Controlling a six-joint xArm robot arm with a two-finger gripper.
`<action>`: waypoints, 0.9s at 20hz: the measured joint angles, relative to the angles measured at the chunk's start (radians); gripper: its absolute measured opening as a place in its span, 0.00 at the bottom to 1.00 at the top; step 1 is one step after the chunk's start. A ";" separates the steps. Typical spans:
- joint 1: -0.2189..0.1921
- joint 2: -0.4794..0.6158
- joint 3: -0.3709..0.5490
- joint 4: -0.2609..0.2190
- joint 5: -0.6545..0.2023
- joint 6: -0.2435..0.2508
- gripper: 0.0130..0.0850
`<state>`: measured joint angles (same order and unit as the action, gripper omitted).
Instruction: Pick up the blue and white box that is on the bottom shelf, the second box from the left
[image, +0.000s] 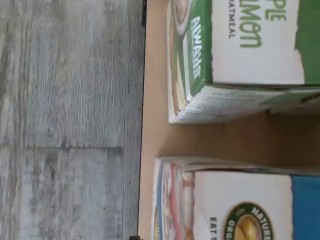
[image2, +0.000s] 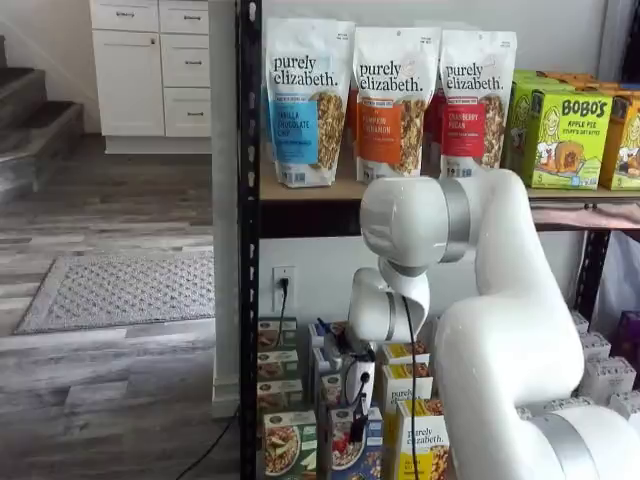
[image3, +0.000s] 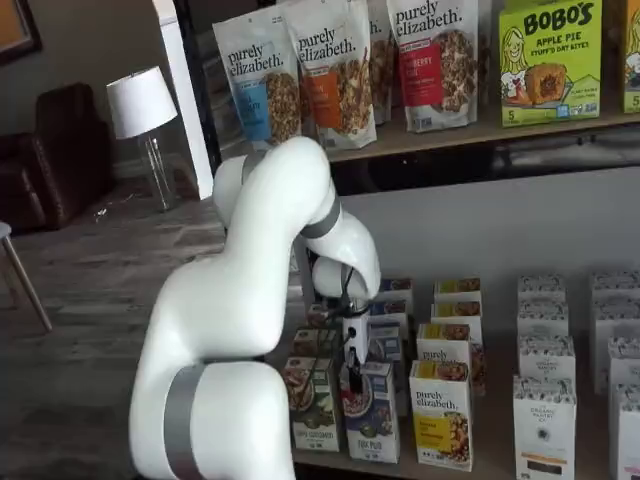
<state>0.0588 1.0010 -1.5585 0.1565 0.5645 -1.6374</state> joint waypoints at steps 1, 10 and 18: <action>0.001 0.006 -0.005 -0.009 0.000 0.008 1.00; 0.000 0.047 -0.039 -0.043 -0.014 0.036 1.00; 0.000 0.070 -0.073 -0.045 0.007 0.038 0.78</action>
<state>0.0590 1.0705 -1.6316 0.1115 0.5711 -1.5991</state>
